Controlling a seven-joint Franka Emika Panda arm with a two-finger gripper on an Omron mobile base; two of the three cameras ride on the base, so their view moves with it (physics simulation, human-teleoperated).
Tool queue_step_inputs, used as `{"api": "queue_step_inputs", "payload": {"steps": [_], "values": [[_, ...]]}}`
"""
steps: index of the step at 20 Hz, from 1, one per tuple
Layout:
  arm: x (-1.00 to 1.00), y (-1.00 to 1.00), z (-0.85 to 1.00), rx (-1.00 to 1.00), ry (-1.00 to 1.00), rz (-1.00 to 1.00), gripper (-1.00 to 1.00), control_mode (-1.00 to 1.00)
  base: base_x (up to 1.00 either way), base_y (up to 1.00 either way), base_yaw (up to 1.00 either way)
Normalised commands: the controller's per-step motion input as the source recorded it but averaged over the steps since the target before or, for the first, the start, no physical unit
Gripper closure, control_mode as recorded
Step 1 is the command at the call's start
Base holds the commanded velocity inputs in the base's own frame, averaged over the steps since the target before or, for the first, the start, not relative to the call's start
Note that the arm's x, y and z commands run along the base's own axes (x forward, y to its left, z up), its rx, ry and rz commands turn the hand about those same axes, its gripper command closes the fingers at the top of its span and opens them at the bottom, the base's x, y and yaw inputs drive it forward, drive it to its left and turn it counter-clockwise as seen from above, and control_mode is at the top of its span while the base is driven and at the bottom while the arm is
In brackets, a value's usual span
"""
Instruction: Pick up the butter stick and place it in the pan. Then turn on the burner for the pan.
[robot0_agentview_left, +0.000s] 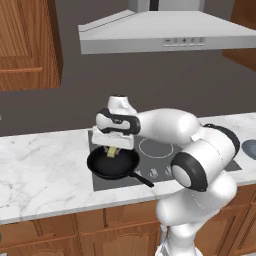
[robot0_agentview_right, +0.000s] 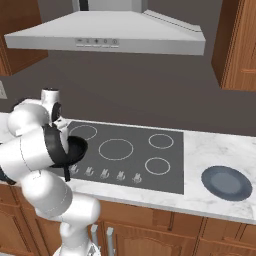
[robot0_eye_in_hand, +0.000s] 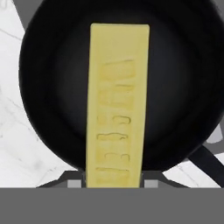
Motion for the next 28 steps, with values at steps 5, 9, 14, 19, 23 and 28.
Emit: {"api": "queue_step_inputs", "payload": {"steps": [5, 9, 14, 19, 23, 28], "values": [[0.0, 0.04, -0.21, -0.11, 0.0, 0.0, 1.0, -1.0, 0.0, 0.0, 0.0], [0.0, -0.02, -0.16, -0.04, 0.0, 0.0, 1.0, -1.0, 0.0, 0.0, 0.0], [0.0, -0.01, -0.32, -0.02, 0.0, 0.0, 1.0, -1.0, 0.0, 0.0, 0.0], [0.0, -0.09, -0.29, -0.01, -0.01, 0.0, 1.0, -1.0, 0.0, 0.0, 0.0], [0.0, -0.08, -0.18, 0.0, -0.02, 0.0, 1.0, -1.0, 0.0, 0.0, 0.0], [0.0, -0.05, -0.22, -0.02, -0.05, 0.0, 1.0, -1.0, 0.0, 0.0, 0.0]]}}
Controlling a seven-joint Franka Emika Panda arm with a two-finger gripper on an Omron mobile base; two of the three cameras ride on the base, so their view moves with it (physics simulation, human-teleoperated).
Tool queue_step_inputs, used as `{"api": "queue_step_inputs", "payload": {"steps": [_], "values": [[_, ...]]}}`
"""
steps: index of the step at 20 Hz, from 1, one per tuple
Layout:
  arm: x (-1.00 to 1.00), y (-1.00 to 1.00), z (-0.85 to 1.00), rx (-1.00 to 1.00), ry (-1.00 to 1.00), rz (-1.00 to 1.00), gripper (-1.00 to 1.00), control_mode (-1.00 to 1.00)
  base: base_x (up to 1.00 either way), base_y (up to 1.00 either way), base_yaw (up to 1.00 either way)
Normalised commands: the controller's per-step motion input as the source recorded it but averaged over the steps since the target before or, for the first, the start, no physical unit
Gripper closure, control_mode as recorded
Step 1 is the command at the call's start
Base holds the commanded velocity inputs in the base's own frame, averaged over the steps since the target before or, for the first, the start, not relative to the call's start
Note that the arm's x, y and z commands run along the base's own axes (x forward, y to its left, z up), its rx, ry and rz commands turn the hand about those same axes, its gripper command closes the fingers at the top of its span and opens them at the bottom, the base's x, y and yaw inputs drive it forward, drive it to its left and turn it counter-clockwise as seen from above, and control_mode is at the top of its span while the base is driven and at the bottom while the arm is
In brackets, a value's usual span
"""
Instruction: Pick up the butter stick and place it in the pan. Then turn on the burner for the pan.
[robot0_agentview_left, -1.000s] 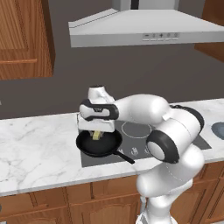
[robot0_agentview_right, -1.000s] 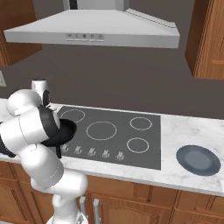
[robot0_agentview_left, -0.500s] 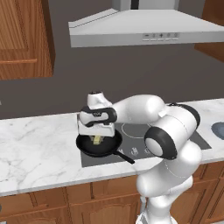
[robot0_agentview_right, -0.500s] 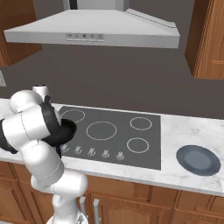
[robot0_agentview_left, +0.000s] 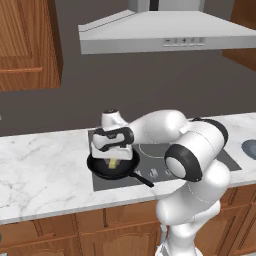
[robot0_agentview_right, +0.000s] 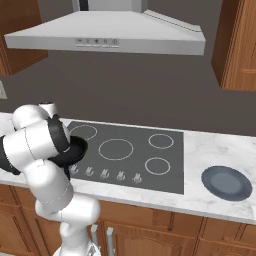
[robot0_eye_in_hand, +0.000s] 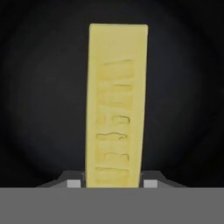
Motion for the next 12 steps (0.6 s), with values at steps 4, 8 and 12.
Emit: {"api": "queue_step_inputs", "payload": {"steps": [4, 8, 12], "values": [[0.0, -0.05, -0.21, -0.02, -0.07, 0.0, 1.0, -1.0, 0.0, 0.0, 0.0], [0.05, -0.04, -0.09, 0.0, -0.07, 0.0, 1.0, -1.0, 0.0, 0.0, 0.0], [0.0, -0.01, -0.03, 0.0, -0.08, 0.0, -1.0, -1.0, 0.0, 0.0, 0.0]]}}
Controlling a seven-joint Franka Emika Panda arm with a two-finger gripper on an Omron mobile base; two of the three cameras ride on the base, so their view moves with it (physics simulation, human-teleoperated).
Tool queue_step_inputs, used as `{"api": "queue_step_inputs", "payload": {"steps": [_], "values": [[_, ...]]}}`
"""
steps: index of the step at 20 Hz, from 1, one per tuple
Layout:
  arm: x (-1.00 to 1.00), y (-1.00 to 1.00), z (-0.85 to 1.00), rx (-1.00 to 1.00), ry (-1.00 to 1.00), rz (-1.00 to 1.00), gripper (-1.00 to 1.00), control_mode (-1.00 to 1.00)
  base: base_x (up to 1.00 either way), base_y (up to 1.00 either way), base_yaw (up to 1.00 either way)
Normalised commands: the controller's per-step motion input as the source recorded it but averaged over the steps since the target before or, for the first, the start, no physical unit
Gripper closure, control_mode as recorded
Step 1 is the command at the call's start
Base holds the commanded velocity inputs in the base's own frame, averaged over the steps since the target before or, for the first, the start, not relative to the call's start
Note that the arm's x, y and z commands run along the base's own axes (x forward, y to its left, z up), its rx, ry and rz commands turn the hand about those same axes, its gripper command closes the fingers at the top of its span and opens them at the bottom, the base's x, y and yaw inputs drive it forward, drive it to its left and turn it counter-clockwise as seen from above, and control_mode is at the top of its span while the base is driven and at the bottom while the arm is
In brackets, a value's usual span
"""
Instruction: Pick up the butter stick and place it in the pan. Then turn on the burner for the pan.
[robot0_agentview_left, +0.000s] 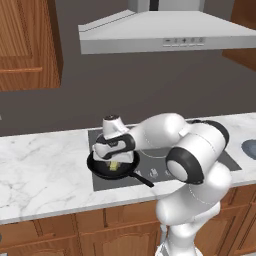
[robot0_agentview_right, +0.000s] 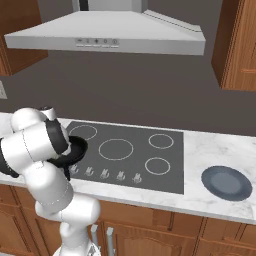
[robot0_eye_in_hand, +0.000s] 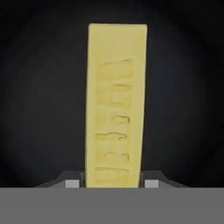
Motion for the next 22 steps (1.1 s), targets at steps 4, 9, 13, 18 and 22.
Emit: {"api": "queue_step_inputs", "payload": {"steps": [4, 9, 13, 18, 22], "values": [[0.0, 0.0, 0.0, 0.0, -0.08, 0.0, -1.0, -1.0, 0.0, 0.0, 0.0], [0.0, 0.0, 0.1, 0.0, -0.03, 0.0, -1.0, -1.0, 0.0, 0.0, 0.0], [-0.1, 0.0, 0.35, 0.01, -0.07, 0.0, -1.0, -1.0, 0.0, 0.0, 0.0], [-0.12, 0.0, 0.37, 0.02, -0.05, 0.01, -1.0, -1.0, 0.0, 0.0, 0.0], [-0.39, -0.15, 0.18, 0.04, 0.0, 0.04, -1.0, -1.0, 0.0, 0.0, 0.0]]}}
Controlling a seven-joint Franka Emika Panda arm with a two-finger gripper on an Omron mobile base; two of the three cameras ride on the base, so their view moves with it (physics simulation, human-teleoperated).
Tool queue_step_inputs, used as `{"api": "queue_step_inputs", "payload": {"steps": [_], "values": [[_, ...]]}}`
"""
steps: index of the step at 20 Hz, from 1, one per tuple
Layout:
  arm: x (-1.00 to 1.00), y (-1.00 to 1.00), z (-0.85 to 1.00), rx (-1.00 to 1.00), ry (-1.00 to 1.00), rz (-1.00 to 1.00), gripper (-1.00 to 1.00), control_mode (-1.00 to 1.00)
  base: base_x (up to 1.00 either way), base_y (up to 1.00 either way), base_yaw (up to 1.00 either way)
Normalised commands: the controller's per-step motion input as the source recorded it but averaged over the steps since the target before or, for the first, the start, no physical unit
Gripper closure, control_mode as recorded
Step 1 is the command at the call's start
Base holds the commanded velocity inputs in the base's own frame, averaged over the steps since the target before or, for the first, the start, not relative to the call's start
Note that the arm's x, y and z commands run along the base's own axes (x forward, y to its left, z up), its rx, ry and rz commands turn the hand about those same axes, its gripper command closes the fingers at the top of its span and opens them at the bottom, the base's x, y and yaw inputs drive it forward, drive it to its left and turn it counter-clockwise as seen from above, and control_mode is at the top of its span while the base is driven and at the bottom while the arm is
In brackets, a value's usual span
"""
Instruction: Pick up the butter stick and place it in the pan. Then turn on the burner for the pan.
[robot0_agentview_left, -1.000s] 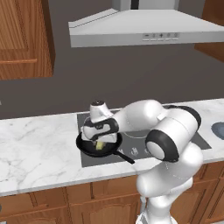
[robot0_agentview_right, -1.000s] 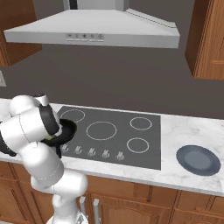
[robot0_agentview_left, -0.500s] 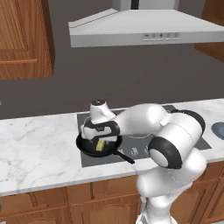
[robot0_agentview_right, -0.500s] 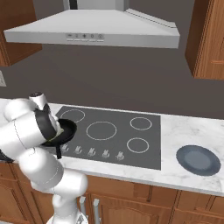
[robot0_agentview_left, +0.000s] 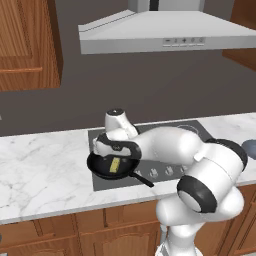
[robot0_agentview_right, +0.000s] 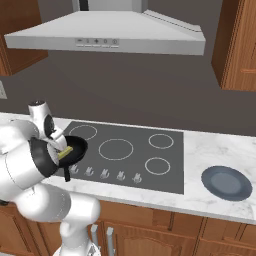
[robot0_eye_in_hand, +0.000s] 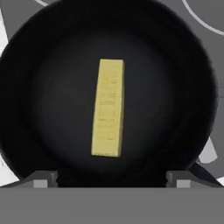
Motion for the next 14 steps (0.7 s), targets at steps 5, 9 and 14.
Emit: {"api": "queue_step_inputs", "payload": {"steps": [5, 9, 14], "values": [[-0.71, -0.36, 0.16, 0.07, -0.02, 0.06, -1.0, -1.0, 0.0, 0.0, 0.0], [-0.78, -0.39, 0.27, 0.08, 0.0, 0.06, -1.0, -1.0, 0.0, 0.0, 0.0], [-0.73, -0.31, 0.07, 0.02, 0.0, 0.04, -1.0, -1.0, 0.0, 0.0, 0.0]]}}
